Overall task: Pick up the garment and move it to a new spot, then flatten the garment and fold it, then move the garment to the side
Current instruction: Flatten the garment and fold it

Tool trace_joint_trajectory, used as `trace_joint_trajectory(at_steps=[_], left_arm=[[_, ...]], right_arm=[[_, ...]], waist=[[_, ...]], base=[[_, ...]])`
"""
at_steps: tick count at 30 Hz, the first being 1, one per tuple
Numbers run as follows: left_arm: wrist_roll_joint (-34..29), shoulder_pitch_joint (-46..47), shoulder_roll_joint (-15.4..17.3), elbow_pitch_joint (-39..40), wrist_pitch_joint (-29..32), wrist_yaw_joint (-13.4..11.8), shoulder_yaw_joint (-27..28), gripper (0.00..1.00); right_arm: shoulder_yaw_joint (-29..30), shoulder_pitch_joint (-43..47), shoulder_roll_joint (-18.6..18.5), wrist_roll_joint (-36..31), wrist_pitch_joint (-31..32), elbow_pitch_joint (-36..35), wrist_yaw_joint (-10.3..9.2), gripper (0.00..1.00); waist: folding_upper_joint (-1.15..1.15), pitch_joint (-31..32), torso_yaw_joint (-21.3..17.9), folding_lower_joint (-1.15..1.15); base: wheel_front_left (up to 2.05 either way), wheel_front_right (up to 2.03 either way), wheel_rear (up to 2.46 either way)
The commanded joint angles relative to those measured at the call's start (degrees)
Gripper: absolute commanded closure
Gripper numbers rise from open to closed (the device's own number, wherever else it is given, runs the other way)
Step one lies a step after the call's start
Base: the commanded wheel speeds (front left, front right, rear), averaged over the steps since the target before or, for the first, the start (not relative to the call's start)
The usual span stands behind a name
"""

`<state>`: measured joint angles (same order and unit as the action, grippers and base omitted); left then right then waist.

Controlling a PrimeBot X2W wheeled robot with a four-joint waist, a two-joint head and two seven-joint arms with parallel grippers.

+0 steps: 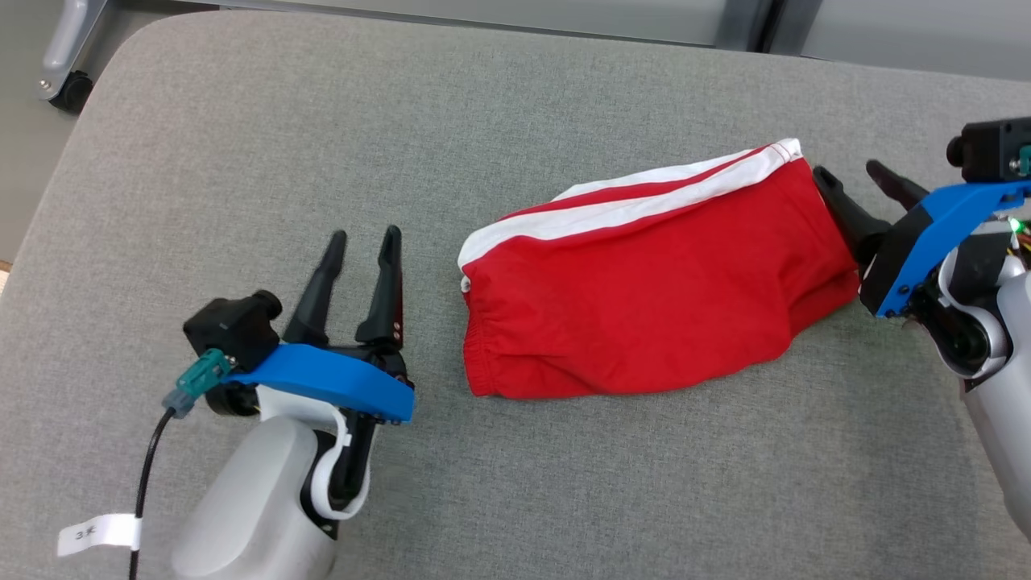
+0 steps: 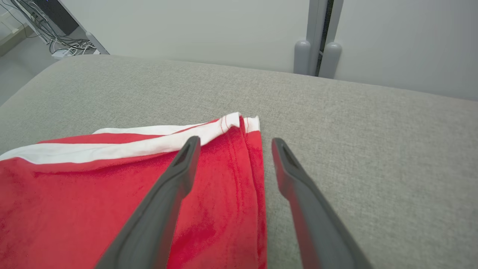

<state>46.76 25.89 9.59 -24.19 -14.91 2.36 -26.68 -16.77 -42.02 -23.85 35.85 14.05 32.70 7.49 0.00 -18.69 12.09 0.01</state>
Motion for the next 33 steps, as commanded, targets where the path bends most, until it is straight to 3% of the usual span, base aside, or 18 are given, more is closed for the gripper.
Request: trace_joint_trajectory(at_steps=[1,5,10,20,21,22,33], left_arm=[[-3.0,-0.1,0.5,1.2,-0.3,-0.4,1.2,0.00],[-13.5,-2.2,-0.1,4.9,-0.3,-0.2,4.6,0.00],[-22.3,-3.4,-1.9,8.2,-0.3,1.2,9.2,0.00],[-28.8,-4.2,-4.9,8.2,-0.3,3.9,14.5,0.00],[-29.0,-4.3,-5.1,8.0,-0.3,4.1,14.6,0.00],[-29.2,-4.4,-5.3,7.8,-0.3,4.2,14.9,0.00],[-30.4,-7.1,-5.2,6.5,-0.3,5.1,17.8,0.00]], right_arm=[[0.3,0.9,0.3,-0.3,-0.2,0.6,0.01,0.00],[2.6,1.6,1.5,-0.5,-0.6,2.9,0.01,0.00],[5.6,-0.5,3.7,-2.6,-0.4,7.1,0.01,0.00],[8.7,-4.5,9.6,-12.0,1.7,18.3,0.02,0.00],[8.1,-4.3,10.2,-13.0,2.1,18.8,0.09,0.56],[7.8,-4.0,10.7,-13.7,2.2,19.0,0.09,1.00],[11.4,1.4,9.4,-14.6,-3.6,13.2,0.00,1.00]], waist=[[0.00,0.2,0.0,-0.01],[0.00,-0.1,0.4,-0.01],[0.00,-1.5,1.2,-0.01],[0.00,-3.4,2.6,-0.01],[0.00,-3.3,2.6,-0.01],[0.00,-3.2,2.6,-0.01],[0.00,1.6,-1.1,-0.01]], base=[[0.00,0.00,0.00],[0.00,0.00,0.00],[0.00,0.00,0.00],[0.00,0.00,0.00],[0.00,0.00,0.00],[0.00,0.00,0.00],[0.00,0.00,0.00]])
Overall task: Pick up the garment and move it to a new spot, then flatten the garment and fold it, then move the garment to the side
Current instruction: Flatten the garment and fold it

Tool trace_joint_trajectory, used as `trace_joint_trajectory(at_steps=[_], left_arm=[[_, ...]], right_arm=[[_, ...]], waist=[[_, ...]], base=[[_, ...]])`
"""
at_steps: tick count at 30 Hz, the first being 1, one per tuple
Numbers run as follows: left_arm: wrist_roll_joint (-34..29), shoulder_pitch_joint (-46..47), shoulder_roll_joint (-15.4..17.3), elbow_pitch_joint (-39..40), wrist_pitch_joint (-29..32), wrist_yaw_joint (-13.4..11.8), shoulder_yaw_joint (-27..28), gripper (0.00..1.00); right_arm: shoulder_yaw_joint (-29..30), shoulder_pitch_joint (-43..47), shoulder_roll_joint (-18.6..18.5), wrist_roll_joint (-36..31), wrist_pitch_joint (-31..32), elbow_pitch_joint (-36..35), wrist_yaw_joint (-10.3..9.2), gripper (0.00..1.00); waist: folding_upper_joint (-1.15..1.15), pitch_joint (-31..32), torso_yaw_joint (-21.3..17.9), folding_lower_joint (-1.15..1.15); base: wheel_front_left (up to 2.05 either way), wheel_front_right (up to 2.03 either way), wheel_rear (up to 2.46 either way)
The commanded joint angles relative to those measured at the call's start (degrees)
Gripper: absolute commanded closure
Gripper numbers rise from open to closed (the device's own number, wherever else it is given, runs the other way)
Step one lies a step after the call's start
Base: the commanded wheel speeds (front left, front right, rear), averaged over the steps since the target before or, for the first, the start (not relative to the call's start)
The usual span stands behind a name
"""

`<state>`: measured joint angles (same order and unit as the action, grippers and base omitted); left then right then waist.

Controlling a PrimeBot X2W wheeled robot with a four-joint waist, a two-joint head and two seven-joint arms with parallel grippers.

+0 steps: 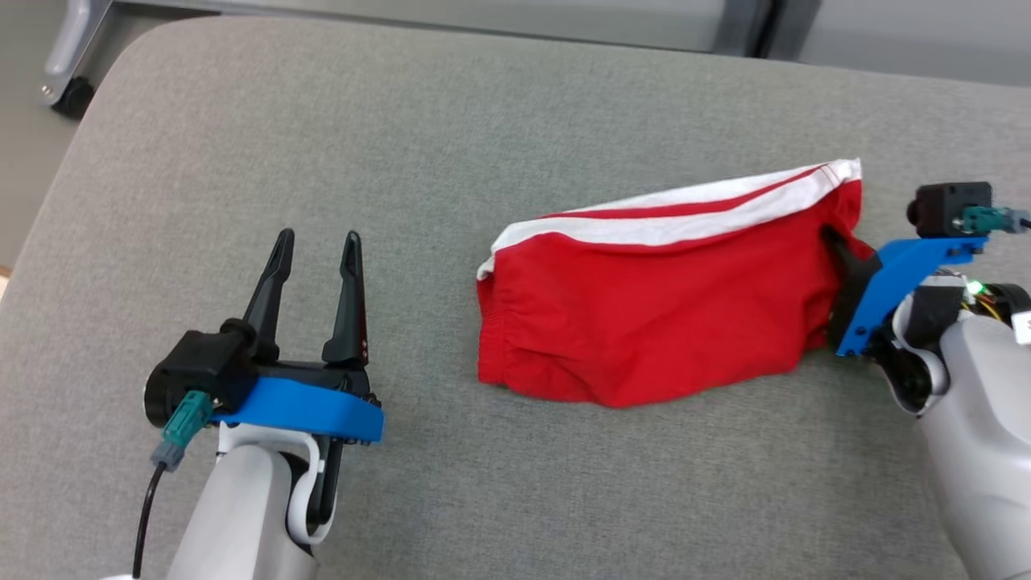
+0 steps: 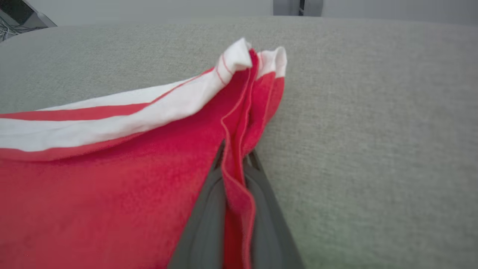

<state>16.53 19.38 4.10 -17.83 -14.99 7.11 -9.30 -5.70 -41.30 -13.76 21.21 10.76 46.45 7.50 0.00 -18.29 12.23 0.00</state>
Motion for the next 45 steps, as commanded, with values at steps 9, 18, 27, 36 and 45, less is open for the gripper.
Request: trace_joint_trajectory(at_steps=[9,18,27,36,45], left_arm=[[-0.6,-4.1,0.4,0.2,-0.2,0.5,0.8,0.00],[-0.1,-3.3,0.4,-0.5,-0.2,0.5,-0.1,0.00],[1.1,-2.7,1.0,-0.9,-0.2,0.5,-1.0,0.00],[1.6,-1.5,0.7,-1.4,-0.2,0.5,-2.9,0.00],[2.2,-2.5,1.1,-2.2,-0.2,0.4,-2.8,0.00]], right_arm=[[10.4,8.0,-5.0,-4.3,2.6,-8.6,0.00,1.00],[15.2,11.7,1.4,-11.0,11.8,-21.0,0.01,1.00],[4.8,10.5,9.2,-11.6,18.8,-28.3,0.00,1.00],[-2.3,4.4,10.9,-7.6,16.8,-17.4,0.01,1.00],[-8.7,3.7,10.8,4.7,13.9,-15.9,0.01,0.00]], waist=[[0.00,4.8,-4.3,0.00],[0.00,5.8,-4.4,0.00],[0.00,5.6,-3.6,0.00],[0.00,4.5,-1.0,0.00],[0.00,6.0,-1.1,0.00]], base=[[0.00,0.00,0.00],[0.00,0.00,0.00],[0.00,0.00,0.00],[0.00,0.00,0.00],[0.00,0.00,0.00]])
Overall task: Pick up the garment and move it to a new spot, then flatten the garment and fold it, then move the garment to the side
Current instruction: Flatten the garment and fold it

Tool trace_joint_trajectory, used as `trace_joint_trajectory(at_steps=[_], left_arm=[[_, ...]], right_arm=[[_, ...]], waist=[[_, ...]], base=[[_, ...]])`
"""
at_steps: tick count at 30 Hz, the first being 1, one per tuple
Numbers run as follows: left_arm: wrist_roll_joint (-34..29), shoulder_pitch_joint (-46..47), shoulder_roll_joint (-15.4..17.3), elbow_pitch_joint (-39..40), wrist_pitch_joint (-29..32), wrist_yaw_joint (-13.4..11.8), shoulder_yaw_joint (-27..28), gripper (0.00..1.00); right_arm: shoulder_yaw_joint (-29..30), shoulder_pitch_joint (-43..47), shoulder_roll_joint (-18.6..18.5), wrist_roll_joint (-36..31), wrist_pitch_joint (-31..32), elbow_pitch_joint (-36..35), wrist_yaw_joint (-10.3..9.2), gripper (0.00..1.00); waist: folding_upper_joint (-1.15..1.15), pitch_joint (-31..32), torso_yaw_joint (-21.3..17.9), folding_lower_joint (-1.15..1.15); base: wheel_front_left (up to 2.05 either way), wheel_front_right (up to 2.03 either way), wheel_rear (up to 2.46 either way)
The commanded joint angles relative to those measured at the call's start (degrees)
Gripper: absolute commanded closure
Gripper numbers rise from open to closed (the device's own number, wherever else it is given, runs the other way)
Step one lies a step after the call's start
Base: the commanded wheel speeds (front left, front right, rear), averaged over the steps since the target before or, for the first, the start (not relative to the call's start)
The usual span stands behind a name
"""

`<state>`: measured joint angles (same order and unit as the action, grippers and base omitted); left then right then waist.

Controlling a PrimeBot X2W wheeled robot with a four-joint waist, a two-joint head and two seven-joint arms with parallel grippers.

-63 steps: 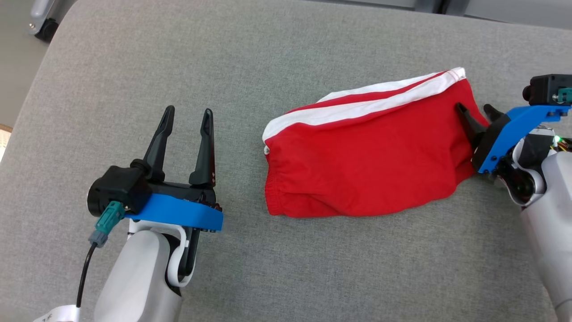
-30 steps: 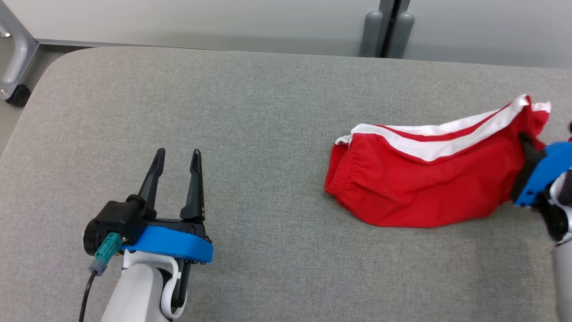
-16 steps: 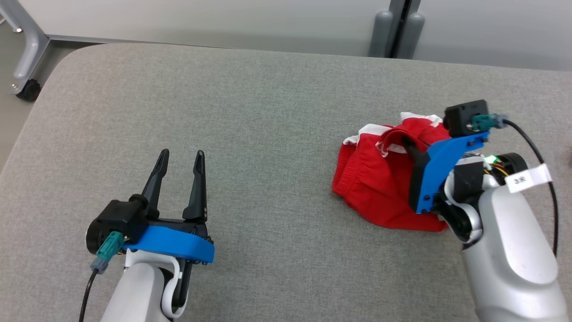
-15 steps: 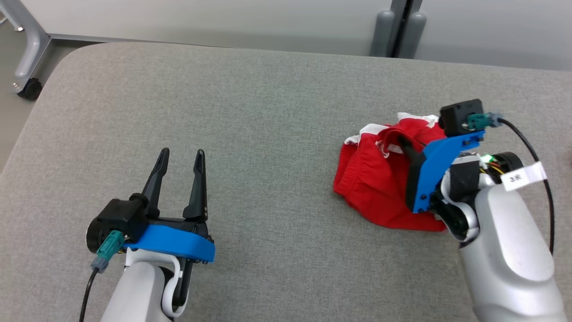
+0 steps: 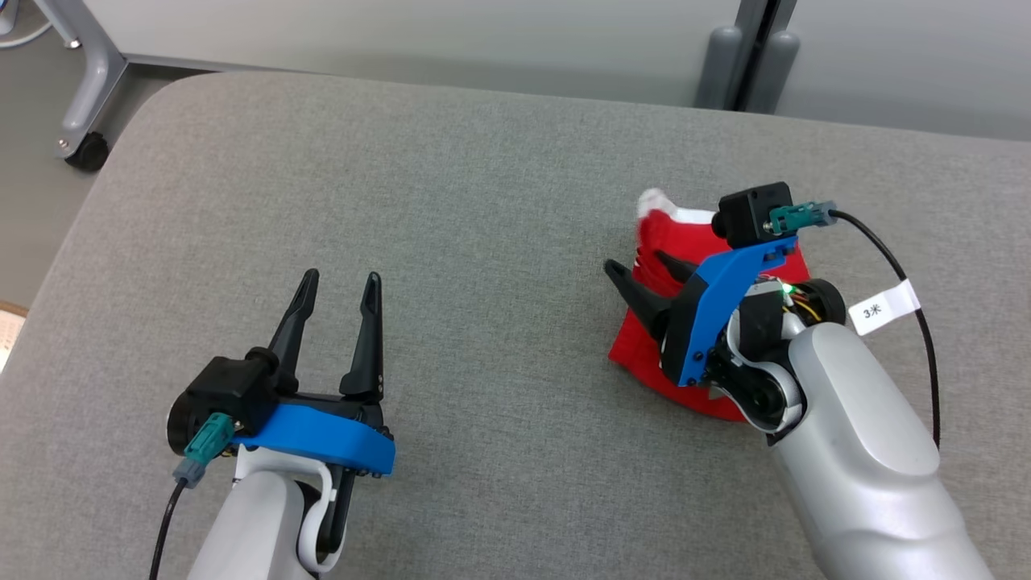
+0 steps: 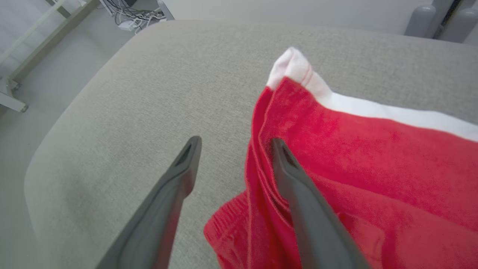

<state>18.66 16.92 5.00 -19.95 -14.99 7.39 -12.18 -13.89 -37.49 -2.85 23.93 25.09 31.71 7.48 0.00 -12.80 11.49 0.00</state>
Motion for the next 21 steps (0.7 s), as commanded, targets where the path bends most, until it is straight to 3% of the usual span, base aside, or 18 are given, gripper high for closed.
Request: trace_joint_trajectory(at_steps=[1,6,10,16,21], left_arm=[[0.0,-0.4,0.4,-0.1,-0.2,0.1,0.4,0.00],[-0.3,-1.6,0.9,-0.2,-0.2,0.1,1.4,0.00],[-0.5,-2.2,1.0,0.1,-0.2,0.1,1.9,0.00],[-0.5,-2.4,0.9,0.2,-0.2,0.1,1.6,0.00],[-0.3,-1.5,1.2,0.1,-0.3,0.1,1.0,0.00]], right_arm=[[-1.3,0.1,-0.1,2.7,-0.7,-2.4,0.03,0.00],[-0.1,3.2,-1.2,6.8,-2.5,-12.1,0.02,0.00],[5.0,7.5,-5.5,2.7,-4.3,-18.0,0.03,0.00],[10.8,13.8,-9.8,-5.9,-5.7,-19.5,0.03,0.00],[12.9,17.4,-9.9,-10.1,-8.6,-16.9,0.03,0.00]], waist=[[0.00,0.9,-0.7,0.00],[0.00,2.8,-2.4,0.00],[0.00,3.9,-3.4,0.00],[0.00,4.2,-3.9,0.00],[0.00,3.4,-3.9,0.00]], base=[[0.00,0.00,0.00],[0.00,0.00,0.00],[0.00,0.00,0.00],[0.00,0.00,0.00],[0.00,0.00,0.00]])
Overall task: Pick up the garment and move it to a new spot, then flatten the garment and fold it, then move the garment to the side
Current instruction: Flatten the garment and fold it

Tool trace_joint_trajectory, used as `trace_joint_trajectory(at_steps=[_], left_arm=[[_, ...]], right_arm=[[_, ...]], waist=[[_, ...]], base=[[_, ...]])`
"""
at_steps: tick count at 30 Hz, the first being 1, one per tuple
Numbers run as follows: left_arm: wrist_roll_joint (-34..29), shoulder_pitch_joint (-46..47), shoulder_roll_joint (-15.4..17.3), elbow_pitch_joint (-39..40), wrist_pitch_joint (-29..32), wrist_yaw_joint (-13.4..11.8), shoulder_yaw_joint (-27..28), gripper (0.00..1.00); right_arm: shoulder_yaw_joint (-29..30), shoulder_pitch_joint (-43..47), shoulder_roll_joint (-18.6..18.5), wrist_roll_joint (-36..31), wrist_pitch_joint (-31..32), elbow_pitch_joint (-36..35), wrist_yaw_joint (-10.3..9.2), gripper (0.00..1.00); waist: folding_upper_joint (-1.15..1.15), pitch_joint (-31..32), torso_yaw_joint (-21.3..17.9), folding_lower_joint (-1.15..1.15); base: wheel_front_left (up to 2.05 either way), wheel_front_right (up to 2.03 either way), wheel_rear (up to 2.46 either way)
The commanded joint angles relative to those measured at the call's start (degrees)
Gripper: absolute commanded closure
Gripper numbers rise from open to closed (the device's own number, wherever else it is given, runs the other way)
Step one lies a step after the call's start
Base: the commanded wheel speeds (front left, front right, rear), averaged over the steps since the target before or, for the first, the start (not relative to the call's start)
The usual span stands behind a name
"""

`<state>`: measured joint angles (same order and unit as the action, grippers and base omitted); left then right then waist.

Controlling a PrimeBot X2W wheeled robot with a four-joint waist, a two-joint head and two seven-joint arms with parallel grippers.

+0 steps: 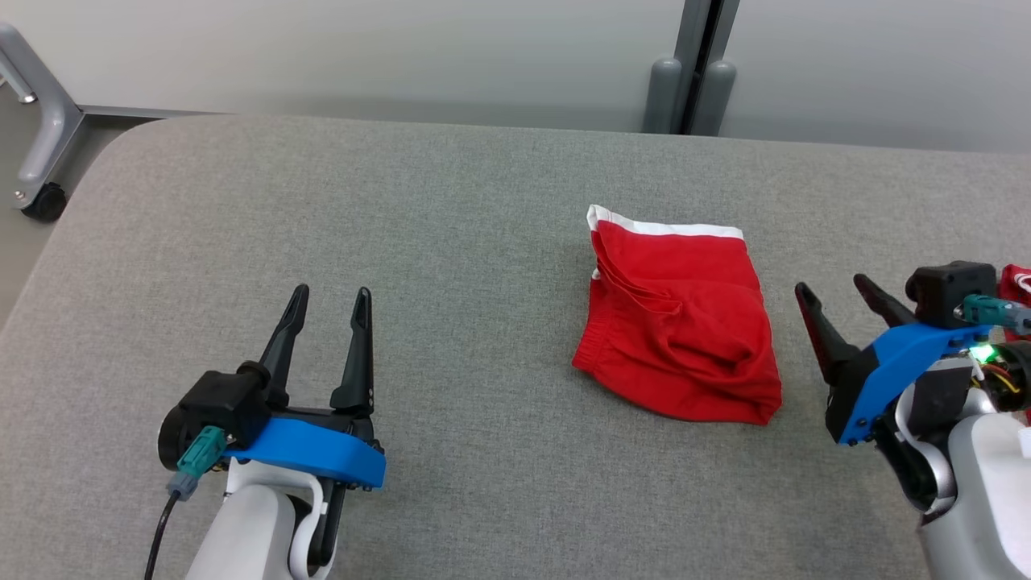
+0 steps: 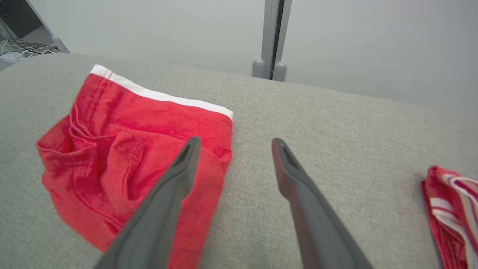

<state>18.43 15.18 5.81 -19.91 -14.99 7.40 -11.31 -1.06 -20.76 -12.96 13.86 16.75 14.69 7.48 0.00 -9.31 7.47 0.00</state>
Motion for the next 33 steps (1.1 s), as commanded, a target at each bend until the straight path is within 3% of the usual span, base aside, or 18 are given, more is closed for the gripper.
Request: trace_joint_trajectory(at_steps=[1,2,3,5,6,11,16,27,32,33], left_arm=[[0.0,0.6,0.5,0.1,-0.3,0.1,0.1,0.00],[0.0,0.9,0.6,0.1,-0.3,0.1,0.0,0.00],[0.0,1.2,0.6,0.1,-0.3,0.1,-0.1,0.00],[-0.1,1.8,0.8,0.1,-0.3,0.1,-0.3,0.00],[-0.1,2.1,0.7,0.1,-0.3,0.1,-0.4,0.00],[0.0,3.1,1.0,-0.1,-0.3,0.1,-1.1,0.00],[0.2,2.9,1.0,-0.6,-0.3,0.1,-1.4,0.00],[0.5,1.2,1.1,-0.2,-0.3,0.1,0.8,0.00],[0.1,0.3,1.1,0.0,-0.3,0.1,2.0,0.00],[0.0,0.2,1.0,0.0,-0.3,0.1,2.2,0.00]], right_arm=[[-0.1,0.7,0.6,-0.4,-0.7,0.9,0.03,0.00],[-0.6,0.4,0.8,-0.7,-1.3,1.8,0.03,0.16],[-1.1,-0.2,1.0,-1.1,-1.8,2.7,0.03,0.49],[-2.6,-2.0,1.2,-2.1,-2.5,4.5,0.02,0.71],[-3.7,-2.9,1.2,-2.4,-3.0,5.4,0.03,0.99],[-9.6,-6.2,1.8,-3.2,-3.4,10.0,0.02,1.00],[-15.6,-6.3,2.5,-1.0,0.7,11.6,0.03,1.00],[-33.0,-0.1,4.5,15.9,5.7,-2.5,0.02,1.00],[-31.1,1.4,4.6,18.6,-0.6,-7.1,0.03,1.00],[-29.6,1.7,4.6,18.2,-2.3,-7.9,0.02,0.96]], waist=[[0.00,-0.4,0.1,0.00],[0.00,-0.7,0.1,0.00],[0.00,-1.0,0.1,0.00],[0.00,-1.7,0.2,0.00],[0.00,-2.1,0.3,0.00],[0.00,-3.0,0.9,0.00],[0.00,-2.3,1.3,0.00],[0.00,-1.1,-0.4,0.00],[0.00,-0.5,-1.5,0.00],[0.00,-0.3,-1.7,0.00]], base=[[0.00,0.00,0.00],[0.00,0.00,0.00],[0.00,0.00,0.00],[0.00,0.00,0.00],[0.00,0.00,0.00],[0.00,0.00,0.00],[0.00,0.00,0.00],[0.00,0.00,0.00],[0.00,0.00,0.00],[0.00,0.00,0.00]])
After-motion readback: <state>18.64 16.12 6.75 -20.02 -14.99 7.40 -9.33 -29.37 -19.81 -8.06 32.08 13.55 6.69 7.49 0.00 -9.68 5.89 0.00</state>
